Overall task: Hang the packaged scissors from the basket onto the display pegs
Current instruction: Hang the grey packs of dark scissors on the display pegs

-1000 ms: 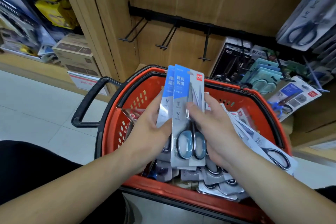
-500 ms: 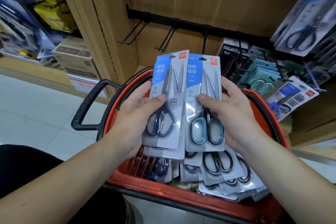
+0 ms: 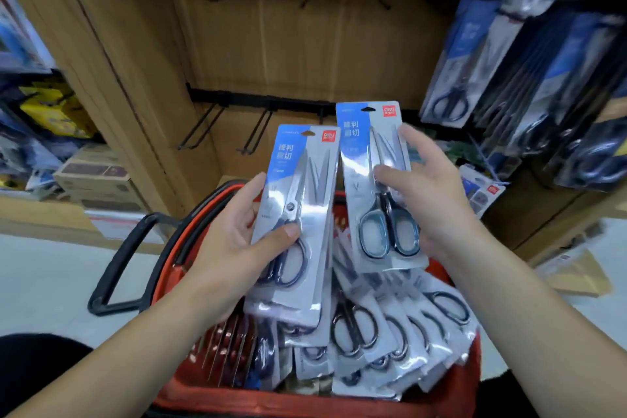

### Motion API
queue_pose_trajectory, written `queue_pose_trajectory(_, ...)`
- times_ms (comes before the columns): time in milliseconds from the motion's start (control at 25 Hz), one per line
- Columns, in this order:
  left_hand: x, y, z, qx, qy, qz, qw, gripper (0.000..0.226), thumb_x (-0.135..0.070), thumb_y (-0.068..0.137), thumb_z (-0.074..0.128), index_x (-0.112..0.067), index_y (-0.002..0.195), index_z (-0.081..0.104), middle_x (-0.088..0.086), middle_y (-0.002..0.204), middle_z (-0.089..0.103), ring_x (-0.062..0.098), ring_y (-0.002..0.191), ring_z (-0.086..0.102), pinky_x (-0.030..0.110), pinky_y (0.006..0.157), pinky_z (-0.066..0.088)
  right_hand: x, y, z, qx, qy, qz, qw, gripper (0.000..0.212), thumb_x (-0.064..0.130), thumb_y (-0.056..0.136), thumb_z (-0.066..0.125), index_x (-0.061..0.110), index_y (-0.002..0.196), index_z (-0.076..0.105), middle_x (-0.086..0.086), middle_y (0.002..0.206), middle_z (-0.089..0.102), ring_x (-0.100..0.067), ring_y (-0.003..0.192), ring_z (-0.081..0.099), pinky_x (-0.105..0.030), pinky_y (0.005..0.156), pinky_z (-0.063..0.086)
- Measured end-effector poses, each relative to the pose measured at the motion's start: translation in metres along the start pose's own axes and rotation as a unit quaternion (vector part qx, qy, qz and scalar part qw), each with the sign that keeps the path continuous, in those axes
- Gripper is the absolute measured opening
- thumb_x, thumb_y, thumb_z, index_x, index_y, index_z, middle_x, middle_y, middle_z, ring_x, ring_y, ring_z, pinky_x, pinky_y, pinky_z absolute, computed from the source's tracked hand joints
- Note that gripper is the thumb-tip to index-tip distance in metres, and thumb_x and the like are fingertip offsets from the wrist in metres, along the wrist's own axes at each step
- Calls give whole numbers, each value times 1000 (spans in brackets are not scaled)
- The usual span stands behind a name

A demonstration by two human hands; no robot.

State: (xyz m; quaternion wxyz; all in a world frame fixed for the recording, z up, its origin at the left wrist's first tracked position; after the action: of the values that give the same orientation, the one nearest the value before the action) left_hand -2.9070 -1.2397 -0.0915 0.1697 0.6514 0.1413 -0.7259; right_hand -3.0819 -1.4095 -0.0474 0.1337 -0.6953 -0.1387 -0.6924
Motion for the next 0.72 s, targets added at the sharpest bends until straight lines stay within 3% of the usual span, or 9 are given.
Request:
queue_pose_trajectory(80,-17,10,18,14,-6,12,1000,68,-5,92,73,-32,151,53,5,132,73,27,120,71,45,97,58,15,8,-26,-36,-10,-41,998,67,5,91,75,38,145,53,5,121,77,-15,99,77,-38,93,62)
queue_pose_trajectory(160,-33,26,43,16,-8,28,999,65,-3,91,74,-33,146,58,7,125,76,29,111,75,43,89,62,32,19,-52,-61,-22,-81,995,73,14,87,81,32,151,49,7,133,70,-11,112,73,-37,100,59)
queue_pose_trajectory(280,-49,50,88,26,-7,39,999,61,-3,91,77,-38,139,63,6,118,77,31,106,77,49,89,62,56,41,-92,-112,-90,-154,978,88,30,83,86,34,158,40,21,151,52,1,135,53,-32,114,45)
queue_pose_trajectory(360,-57,66,118,34,-4,52,998,58,-2,90,77,-44,129,68,3,111,79,29,101,78,45,82,63,63,55,-117,-155,-176,-178,956,88,37,89,80,38,162,29,27,151,40,11,135,39,-22,109,36)
queue_pose_trajectory(480,-64,84,152,44,-4,49,998,51,0,93,73,-49,105,77,0,100,81,22,88,79,30,67,61,40,71,-142,-202,-212,-171,941,86,42,95,72,40,164,21,16,162,36,-1,142,39,-24,101,33)
queue_pose_trajectory(640,-60,108,174,34,18,37,999,47,0,94,71,-41,118,74,5,109,80,28,94,79,39,75,61,21,97,-144,-206,-185,-210,938,83,39,98,70,39,165,20,25,141,36,9,125,38,-25,97,35)
queue_pose_trajectory(720,-62,118,180,23,26,46,998,48,0,94,71,-42,115,75,4,107,80,28,93,79,38,73,61,21,110,-149,-217,-190,-219,932,84,40,99,68,40,165,16,23,144,38,2,133,39,-29,98,38)
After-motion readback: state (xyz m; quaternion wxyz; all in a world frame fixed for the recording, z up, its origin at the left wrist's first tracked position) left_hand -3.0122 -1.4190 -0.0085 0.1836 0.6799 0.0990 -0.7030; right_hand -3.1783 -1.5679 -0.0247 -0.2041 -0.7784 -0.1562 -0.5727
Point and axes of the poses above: each hand's wrist, its own y-axis towards the middle knuckle, its own z-axis out of the palm, x = y × z, the point moved 7 cm from there along y, towards the middle knuckle
